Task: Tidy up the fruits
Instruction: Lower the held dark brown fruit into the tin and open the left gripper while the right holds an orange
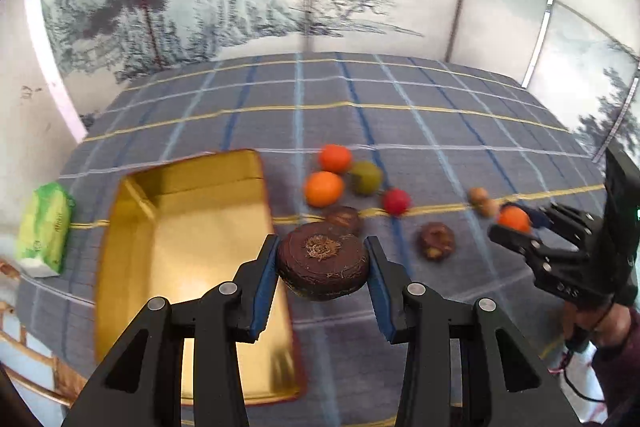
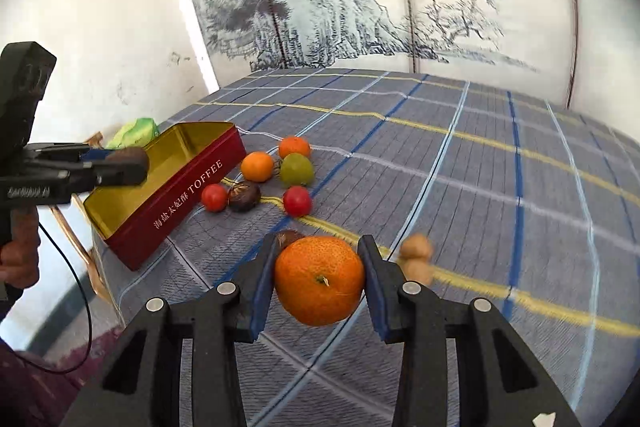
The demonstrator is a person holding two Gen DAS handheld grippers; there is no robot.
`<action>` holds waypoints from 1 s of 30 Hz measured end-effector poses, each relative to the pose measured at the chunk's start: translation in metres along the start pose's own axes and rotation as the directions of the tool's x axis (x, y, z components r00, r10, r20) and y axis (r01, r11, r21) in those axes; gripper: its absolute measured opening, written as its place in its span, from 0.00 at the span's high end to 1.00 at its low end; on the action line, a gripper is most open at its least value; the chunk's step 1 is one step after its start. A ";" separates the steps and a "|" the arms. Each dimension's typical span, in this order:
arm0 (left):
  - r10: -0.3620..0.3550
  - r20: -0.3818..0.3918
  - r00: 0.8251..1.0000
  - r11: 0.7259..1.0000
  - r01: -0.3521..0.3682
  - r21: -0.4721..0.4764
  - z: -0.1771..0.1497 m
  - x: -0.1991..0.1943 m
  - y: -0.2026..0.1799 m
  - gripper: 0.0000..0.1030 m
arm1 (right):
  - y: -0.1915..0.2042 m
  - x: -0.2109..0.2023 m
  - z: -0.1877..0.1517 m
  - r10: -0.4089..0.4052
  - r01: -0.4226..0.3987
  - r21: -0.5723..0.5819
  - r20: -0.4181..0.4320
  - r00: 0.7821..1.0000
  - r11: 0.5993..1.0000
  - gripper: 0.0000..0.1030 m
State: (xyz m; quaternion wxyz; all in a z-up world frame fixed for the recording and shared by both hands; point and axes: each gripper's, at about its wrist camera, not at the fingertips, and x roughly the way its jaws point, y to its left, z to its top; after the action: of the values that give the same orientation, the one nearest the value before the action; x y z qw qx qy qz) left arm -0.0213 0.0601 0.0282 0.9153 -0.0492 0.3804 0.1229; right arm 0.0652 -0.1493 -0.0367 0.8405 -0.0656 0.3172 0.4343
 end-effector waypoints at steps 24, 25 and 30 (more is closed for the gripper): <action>0.273 -0.154 0.950 0.962 -0.271 0.036 0.015 0.091 0.110 0.58 | -0.005 0.017 -0.018 -0.100 0.101 0.033 -0.029 0.995 0.994 0.64; 0.283 -0.165 0.945 0.959 -0.281 0.038 0.017 0.095 0.113 0.58 | -0.005 0.017 -0.018 -0.103 0.104 0.030 -0.029 0.994 0.994 0.64; 0.302 -0.199 0.932 0.953 -0.300 0.041 0.023 0.112 0.128 0.58 | -0.005 0.016 -0.018 -0.111 0.112 0.034 -0.030 0.993 0.993 0.64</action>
State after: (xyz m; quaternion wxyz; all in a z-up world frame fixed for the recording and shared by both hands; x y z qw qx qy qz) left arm 0.0374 0.2086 -0.0349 0.8422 0.0020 0.4755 0.2541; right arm 0.0670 -0.1482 -0.0609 0.8600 -0.0741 0.3325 0.3800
